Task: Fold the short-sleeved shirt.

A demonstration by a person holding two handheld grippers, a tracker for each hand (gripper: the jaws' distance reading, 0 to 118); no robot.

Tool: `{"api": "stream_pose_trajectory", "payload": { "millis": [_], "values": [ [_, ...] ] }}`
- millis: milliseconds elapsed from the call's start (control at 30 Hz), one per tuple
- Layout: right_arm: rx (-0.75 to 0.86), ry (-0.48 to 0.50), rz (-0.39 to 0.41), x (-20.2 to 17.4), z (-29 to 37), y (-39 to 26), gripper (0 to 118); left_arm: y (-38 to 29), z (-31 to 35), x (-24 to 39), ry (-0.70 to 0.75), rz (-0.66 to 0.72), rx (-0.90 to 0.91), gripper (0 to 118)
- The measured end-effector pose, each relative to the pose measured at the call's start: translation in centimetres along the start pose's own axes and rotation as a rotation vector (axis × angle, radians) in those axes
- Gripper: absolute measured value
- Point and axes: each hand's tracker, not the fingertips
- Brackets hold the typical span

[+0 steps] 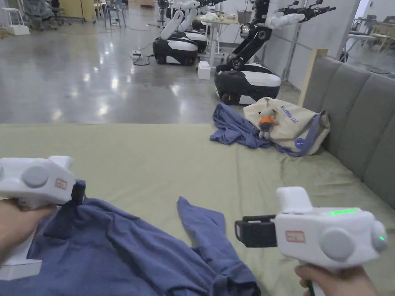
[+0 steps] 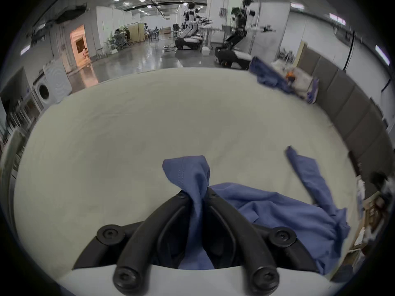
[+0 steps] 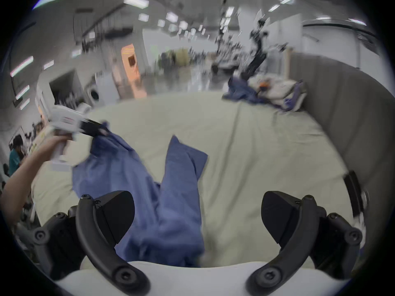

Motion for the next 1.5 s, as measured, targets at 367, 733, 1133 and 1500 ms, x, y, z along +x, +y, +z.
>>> {"api": "stream_pose_trajectory", "payload": {
  "millis": [367, 733, 1133, 1500],
  "values": [
    [-0.409, 0.085, 0.014, -1.6, -17.2, 3.2, 8, -3.0, 0.7, -3.2, 0.002, 0.042, -0.060, 8],
    [0.490, 0.129, -0.037, -0.9, 14.9, 3.6, 7, -4.3, 22.7, -1.9, -0.012, 0.126, 0.562, 8],
    [0.827, 0.206, 0.011, -3.8, 38.3, 16.4, 7, 5.1, 44.6, 0.8, -0.027, 0.060, 0.703, 8],
    [0.810, 0.142, -0.024, -0.9, 38.0, 29.7, 7, 15.7, 44.8, 0.1, -0.022, 0.097, 0.734, 8]
  ]
}}
